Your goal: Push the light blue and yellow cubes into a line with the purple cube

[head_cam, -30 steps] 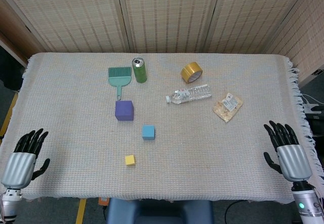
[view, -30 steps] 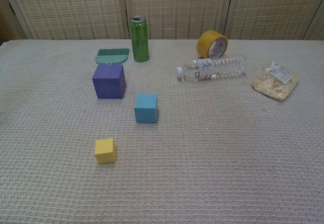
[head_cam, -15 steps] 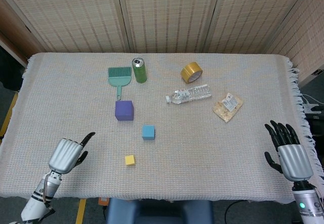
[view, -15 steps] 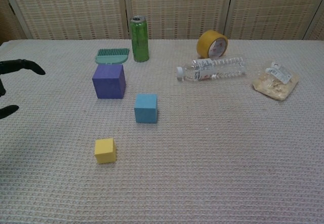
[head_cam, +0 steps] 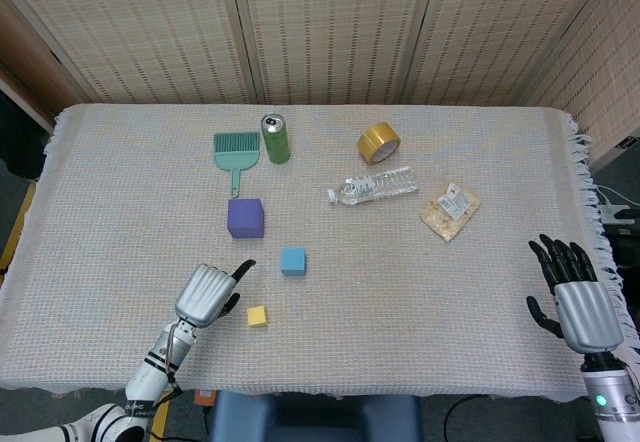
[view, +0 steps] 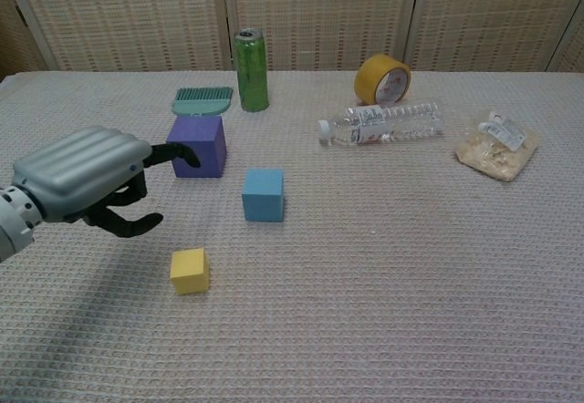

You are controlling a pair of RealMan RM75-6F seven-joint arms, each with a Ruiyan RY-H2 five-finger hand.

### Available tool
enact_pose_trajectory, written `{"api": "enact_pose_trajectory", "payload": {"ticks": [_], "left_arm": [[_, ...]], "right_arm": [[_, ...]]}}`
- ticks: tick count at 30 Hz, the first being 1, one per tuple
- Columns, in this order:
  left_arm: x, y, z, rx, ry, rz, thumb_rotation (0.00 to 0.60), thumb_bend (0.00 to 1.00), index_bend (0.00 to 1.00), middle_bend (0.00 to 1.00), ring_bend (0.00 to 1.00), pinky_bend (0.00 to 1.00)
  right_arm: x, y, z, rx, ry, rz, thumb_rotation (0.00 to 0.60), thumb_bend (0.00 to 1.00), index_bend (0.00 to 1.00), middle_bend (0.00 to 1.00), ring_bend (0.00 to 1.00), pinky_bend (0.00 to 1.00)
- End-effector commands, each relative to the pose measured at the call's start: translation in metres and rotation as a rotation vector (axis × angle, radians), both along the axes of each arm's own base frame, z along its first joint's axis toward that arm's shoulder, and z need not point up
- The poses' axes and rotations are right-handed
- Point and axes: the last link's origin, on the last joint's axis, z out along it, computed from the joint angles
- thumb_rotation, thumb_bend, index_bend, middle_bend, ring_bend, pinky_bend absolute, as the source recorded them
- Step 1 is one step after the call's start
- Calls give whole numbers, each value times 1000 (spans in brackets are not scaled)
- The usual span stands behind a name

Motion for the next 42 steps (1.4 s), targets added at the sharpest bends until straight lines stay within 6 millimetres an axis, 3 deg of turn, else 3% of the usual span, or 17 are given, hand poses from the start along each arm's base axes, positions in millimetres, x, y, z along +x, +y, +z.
{"api": "enact_pose_trajectory", "payload": {"ticks": [1,14,32,42], "left_arm": [[7,13,-12,31,60,-21,600,377,212,1000,1000,1000],[30,49,-32,21,34,-29,600,371,194,1000,1000,1000],[57,55,-56,-56,80,-32,600,351,177,1000,1000,1000],[58,61,-64,-33,87,-37,600,350,257,1000,1000,1000]], "right_arm": [[-1,-1,1,-1,0,-4,600,135,0,0,0,0],[-5,-6,3,-8,-1,-29,600,135,0,0,0,0],[-10,-6,20,-61,-38,-52,600,135,0,0,0,0],[-10,-5,22,-43,-46,-48,600,136,0,0,0,0]]}}
